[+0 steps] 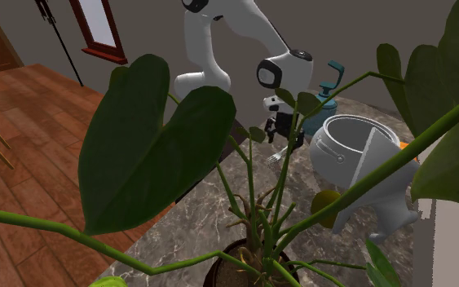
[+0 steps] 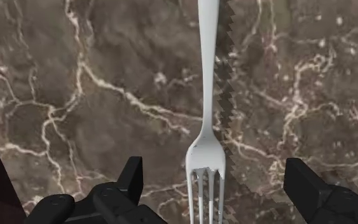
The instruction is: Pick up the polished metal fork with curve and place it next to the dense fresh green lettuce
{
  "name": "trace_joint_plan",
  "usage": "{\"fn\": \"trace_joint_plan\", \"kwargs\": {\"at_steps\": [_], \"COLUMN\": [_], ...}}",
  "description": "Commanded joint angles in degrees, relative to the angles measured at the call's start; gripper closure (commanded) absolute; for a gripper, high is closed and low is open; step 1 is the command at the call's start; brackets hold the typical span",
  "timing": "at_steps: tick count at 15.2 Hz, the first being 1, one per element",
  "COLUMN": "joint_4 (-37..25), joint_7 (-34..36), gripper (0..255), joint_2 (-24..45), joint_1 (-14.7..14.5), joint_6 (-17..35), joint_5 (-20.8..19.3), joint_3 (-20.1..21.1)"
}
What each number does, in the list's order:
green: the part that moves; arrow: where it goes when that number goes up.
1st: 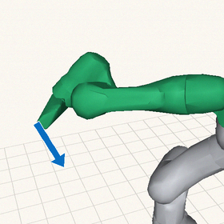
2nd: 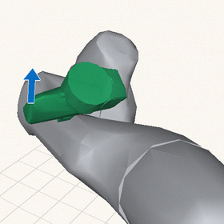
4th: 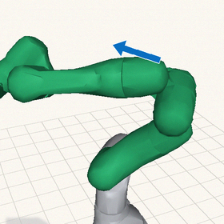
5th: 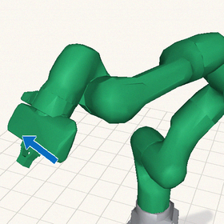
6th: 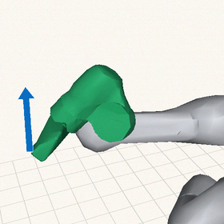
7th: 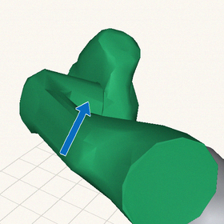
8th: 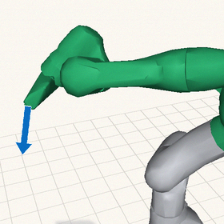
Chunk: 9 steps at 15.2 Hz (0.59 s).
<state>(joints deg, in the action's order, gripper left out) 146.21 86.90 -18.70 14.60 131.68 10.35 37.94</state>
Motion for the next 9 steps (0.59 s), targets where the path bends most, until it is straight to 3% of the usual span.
{"fn": "trace_joint_plan", "kwargs": {"at_steps": [1, 6, 9], "joint_4": [0.81, 2.23, 2.23], "joint_7": [0.02, 1.43, 1.43], "gripper": [0, 0, 0], "joint_2": [0.89, 4.13, 4.13], "joint_1": [0.43, 1.52, 1.52], "joint_6": [1.61, 5.94, 5.94], "joint_5": [-0.57, -2.32, -2.32], "joint_3": [0.22, 1.53, 1.53]}}
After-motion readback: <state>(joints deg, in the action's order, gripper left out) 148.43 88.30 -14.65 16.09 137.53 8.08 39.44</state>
